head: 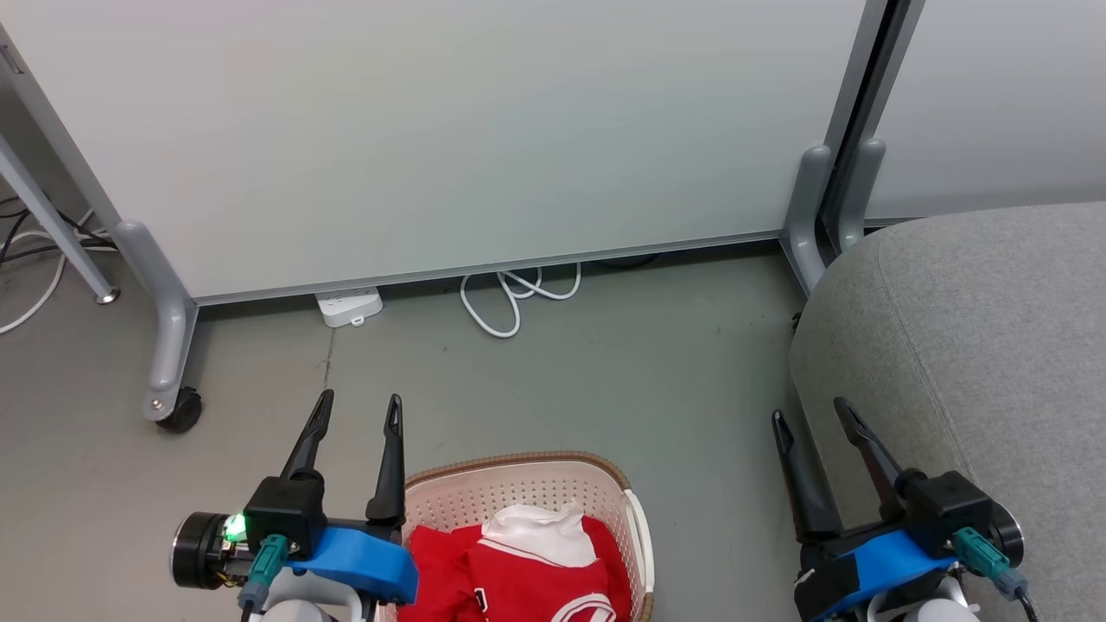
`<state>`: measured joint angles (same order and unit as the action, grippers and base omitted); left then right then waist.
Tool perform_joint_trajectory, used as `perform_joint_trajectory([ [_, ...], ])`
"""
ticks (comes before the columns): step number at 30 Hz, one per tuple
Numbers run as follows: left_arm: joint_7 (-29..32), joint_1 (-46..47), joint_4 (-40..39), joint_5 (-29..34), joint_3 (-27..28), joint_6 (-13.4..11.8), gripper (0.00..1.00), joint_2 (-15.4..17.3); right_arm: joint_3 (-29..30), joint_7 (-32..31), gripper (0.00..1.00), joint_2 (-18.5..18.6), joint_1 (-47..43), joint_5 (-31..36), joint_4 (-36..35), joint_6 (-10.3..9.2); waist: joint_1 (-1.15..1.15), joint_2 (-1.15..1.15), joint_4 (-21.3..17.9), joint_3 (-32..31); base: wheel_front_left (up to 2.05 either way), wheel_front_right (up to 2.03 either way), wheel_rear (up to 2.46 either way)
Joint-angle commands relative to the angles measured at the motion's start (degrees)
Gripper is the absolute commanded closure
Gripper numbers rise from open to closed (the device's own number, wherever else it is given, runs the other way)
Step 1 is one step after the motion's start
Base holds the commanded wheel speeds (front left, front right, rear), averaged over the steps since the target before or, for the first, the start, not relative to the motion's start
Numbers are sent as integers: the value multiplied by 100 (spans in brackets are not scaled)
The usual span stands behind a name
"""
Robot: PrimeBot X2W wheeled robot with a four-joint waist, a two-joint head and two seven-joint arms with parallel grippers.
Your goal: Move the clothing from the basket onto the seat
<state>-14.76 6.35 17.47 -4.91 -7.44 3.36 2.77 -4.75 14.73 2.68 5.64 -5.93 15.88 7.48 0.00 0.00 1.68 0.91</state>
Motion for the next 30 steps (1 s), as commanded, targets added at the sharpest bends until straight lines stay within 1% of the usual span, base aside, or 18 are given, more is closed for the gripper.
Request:
perform_joint_trajectory([
  [1, -39, 93, 22, 103, -7, 12, 0, 19, -9, 46, 0, 37, 51, 105, 19, 2, 0, 0, 4, 1, 0, 0, 0],
  [15, -53, 81, 159, 88, -25, 15, 0, 17, -12, 53, 0, 36, 46, 105, 86, 3, 0, 0, 12, -8, 0, 0, 0],
  [21, -52, 298, 297, 244, -98, 128, 0, 50, -18, 53, 0, 36, 110, 134, 83, 3, 0, 0, -7, 72, 0, 0, 0],
  [25, -52, 588, 426, 347, -196, 225, 0, 134, -46, 53, 0, 35, 177, 175, 37, 3, 0, 0, -60, 263, 0, 0, 0],
  [30, -49, 1032, 747, 456, -410, 322, 0, 294, -112, 53, 0, 35, 409, 212, -43, 3, 0, 0, -203, 648, 0, 0, 0],
])
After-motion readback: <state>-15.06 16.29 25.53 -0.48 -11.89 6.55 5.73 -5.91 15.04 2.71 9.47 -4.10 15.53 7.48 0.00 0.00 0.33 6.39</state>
